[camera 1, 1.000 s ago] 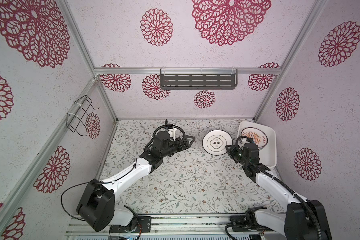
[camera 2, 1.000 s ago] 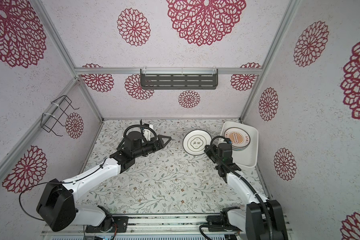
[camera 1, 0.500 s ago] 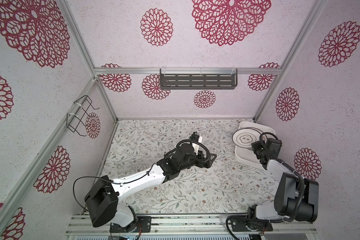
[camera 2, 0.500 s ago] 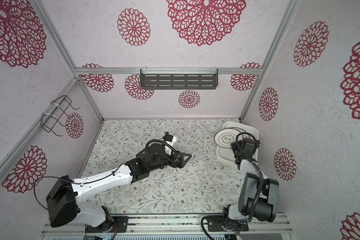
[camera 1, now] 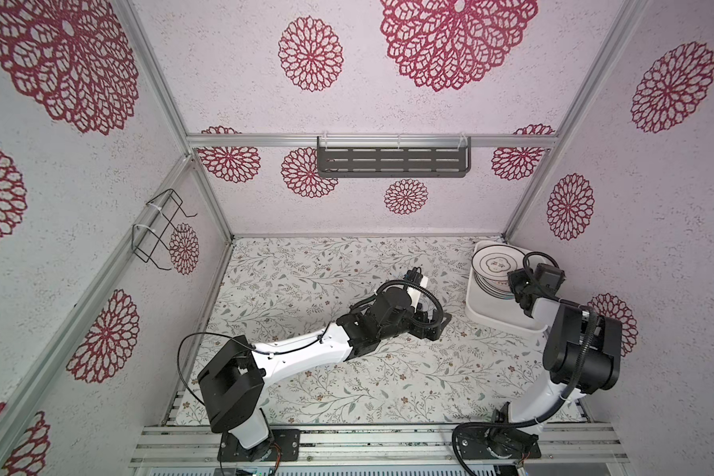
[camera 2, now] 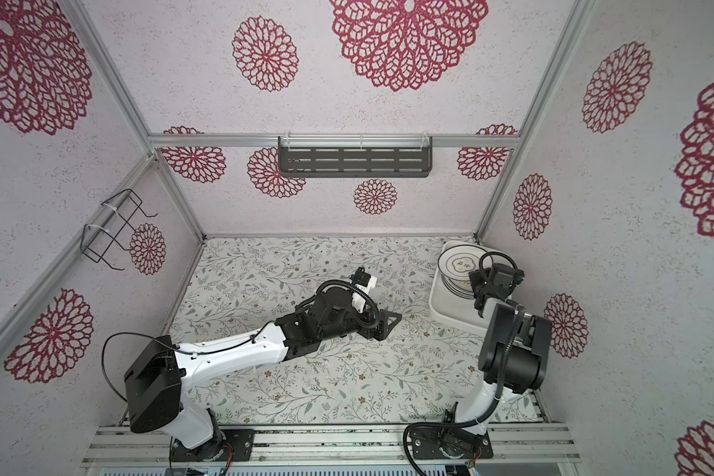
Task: Place the plates into the plastic bin on the countertop
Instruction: Place the plate in the plastic bin.
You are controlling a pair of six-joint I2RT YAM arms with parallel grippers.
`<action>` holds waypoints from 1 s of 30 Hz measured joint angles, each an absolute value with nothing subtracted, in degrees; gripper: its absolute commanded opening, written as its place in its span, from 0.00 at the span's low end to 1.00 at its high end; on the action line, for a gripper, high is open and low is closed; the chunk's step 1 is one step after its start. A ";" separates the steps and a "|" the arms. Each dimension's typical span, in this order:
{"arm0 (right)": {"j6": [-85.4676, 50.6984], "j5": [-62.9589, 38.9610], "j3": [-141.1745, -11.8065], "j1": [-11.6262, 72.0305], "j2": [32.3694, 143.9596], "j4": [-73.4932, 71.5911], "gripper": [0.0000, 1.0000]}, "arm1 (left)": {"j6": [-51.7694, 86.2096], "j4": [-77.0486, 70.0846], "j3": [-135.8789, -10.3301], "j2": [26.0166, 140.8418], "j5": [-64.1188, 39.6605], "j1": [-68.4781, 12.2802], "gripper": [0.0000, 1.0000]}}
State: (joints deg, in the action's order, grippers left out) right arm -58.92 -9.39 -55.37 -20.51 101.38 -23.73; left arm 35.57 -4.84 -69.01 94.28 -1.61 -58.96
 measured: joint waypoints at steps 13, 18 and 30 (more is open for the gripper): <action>-59.59 -8.78 -56.21 -21.15 103.39 -23.77 0.16 | 35.38 -4.64 -69.43 94.54 -0.51 -58.96 0.97; -57.98 -8.73 -55.46 -21.15 103.37 -22.74 0.32 | 35.40 -4.64 -69.43 94.54 -0.49 -58.96 0.97; -50.68 -5.02 -55.18 -21.23 95.02 -13.93 0.59 | 35.53 -4.67 -66.67 92.73 2.48 -59.00 0.97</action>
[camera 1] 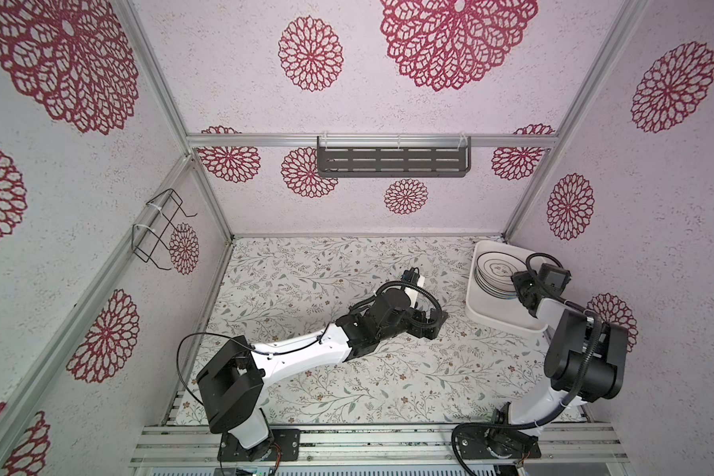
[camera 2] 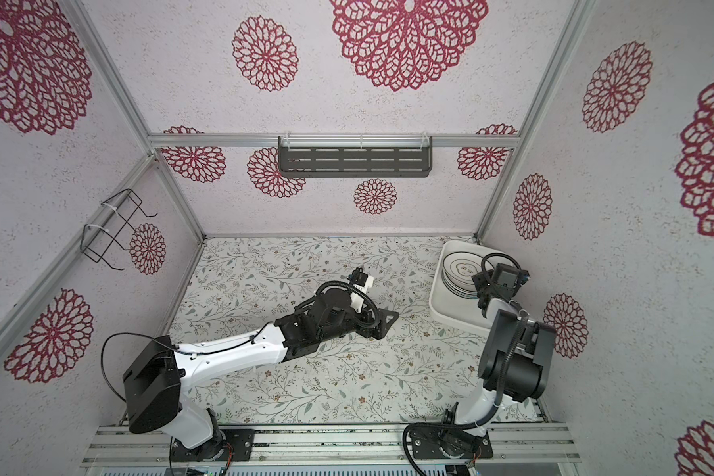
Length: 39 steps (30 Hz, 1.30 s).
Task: Place the plates into the plastic bin on the countertop
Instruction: Place the plate in the plastic bin, then reset both arms
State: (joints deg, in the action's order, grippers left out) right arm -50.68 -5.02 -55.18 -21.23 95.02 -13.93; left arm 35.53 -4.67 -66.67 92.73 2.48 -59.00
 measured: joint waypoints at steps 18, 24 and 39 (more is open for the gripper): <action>-41.17 -4.08 -49.34 -17.02 78.98 -7.31 0.99 | 32.08 4.56 -55.88 70.26 20.43 -53.43 0.97; -32.18 0.73 -45.08 -6.07 68.69 -6.44 0.99 | 30.30 7.66 -48.51 57.49 30.35 -39.83 0.97; -21.37 18.72 -24.86 0.73 58.15 -7.75 0.99 | 9.61 -22.94 -16.34 53.93 39.05 -10.61 0.97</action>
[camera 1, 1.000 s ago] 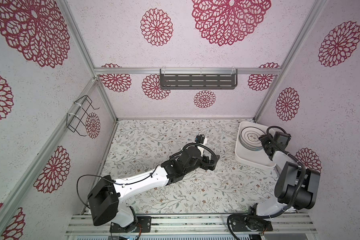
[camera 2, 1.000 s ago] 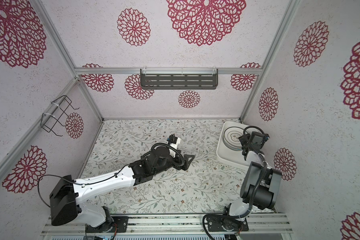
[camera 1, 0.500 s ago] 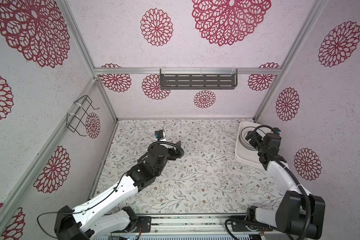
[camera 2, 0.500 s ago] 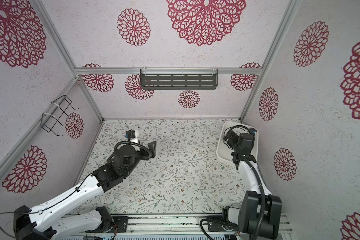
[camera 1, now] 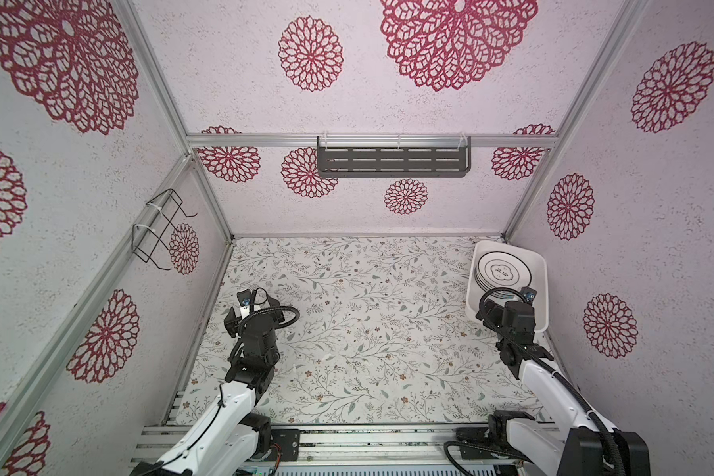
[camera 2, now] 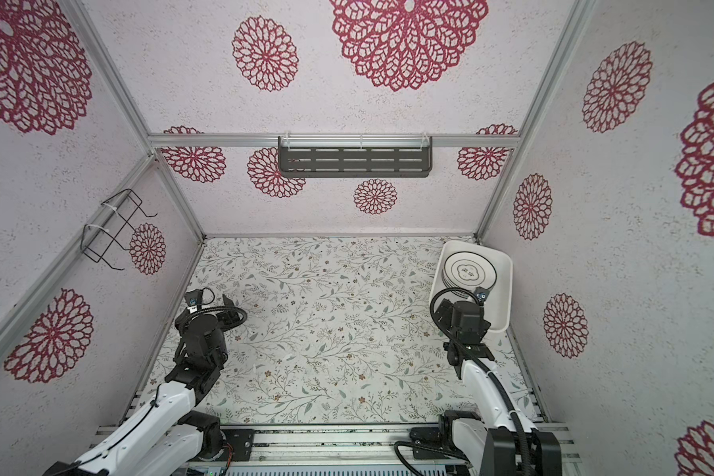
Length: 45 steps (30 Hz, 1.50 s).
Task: Place the plates into the plastic bin on the countertop
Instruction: Reset both arms
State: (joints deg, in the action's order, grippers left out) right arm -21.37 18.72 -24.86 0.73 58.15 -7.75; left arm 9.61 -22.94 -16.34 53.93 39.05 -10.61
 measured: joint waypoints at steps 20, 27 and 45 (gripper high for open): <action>-0.62 26.20 -18.65 8.73 83.79 -52.75 0.99 | 3.44 -67.77 -14.61 92.03 23.68 1.13 0.97; -1.13 16.91 -16.36 2.85 86.72 -60.51 0.99 | 7.73 -57.82 -23.33 90.19 14.28 8.78 0.97; -1.58 13.26 -14.63 1.23 88.20 -66.04 0.99 | 8.19 -52.31 -23.46 90.02 13.45 6.63 0.97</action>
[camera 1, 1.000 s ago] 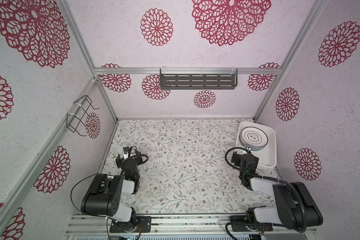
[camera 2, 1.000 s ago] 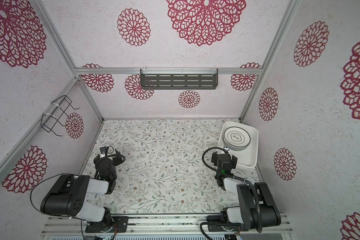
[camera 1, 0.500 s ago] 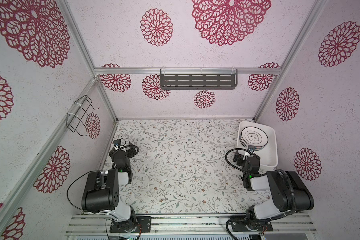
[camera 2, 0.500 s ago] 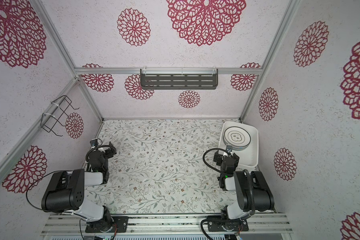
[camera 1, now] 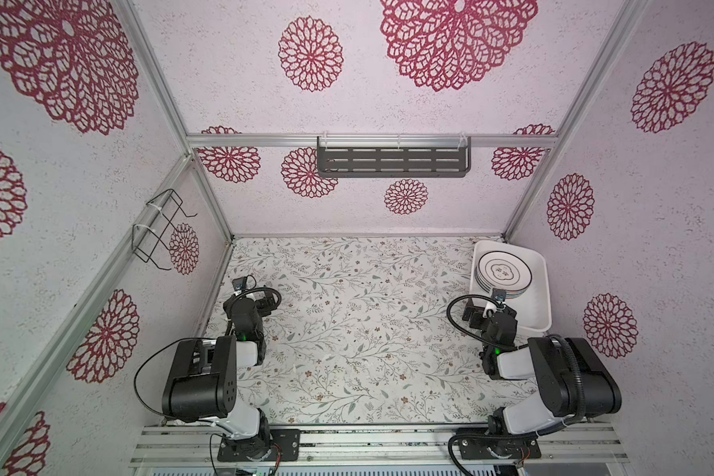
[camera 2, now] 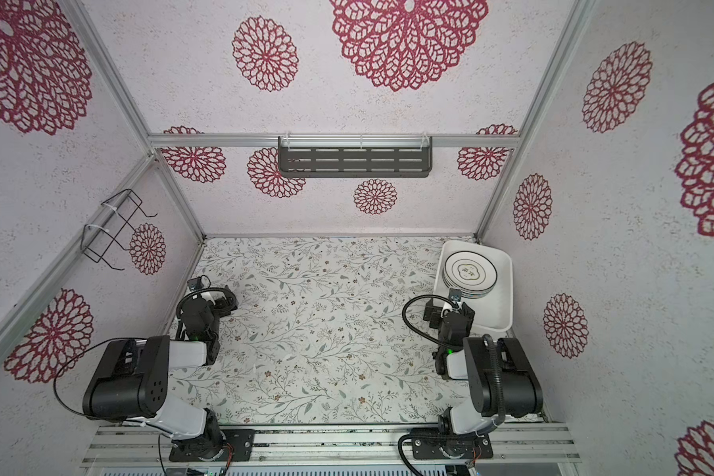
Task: Place the plates into the plastic bin on the countertop
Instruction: Reset both arms
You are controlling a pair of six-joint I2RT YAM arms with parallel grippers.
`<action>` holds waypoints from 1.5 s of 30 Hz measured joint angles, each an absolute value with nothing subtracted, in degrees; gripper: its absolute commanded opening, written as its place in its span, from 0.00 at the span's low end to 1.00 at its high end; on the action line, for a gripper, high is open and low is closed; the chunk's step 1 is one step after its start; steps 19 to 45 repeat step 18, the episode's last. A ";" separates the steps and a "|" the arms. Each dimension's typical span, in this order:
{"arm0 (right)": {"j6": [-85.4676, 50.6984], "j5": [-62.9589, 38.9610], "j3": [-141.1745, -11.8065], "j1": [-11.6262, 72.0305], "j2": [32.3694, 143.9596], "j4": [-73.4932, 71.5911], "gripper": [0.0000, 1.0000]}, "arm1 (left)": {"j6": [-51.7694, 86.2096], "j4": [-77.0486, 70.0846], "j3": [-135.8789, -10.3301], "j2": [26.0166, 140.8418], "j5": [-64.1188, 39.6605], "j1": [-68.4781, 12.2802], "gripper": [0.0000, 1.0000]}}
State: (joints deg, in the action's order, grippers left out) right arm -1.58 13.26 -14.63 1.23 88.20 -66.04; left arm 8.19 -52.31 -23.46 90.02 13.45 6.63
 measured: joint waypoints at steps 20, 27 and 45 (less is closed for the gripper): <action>-1.58 13.26 -14.63 1.28 88.20 -66.15 0.99 | 8.19 -51.66 -23.46 90.02 13.78 6.63 0.97; -1.58 13.26 -14.63 1.28 88.20 -66.15 0.99 | 8.19 -51.66 -23.46 90.02 13.78 6.63 0.97; -1.58 13.26 -14.63 1.28 88.20 -66.15 0.99 | 8.19 -51.66 -23.46 90.02 13.78 6.63 0.97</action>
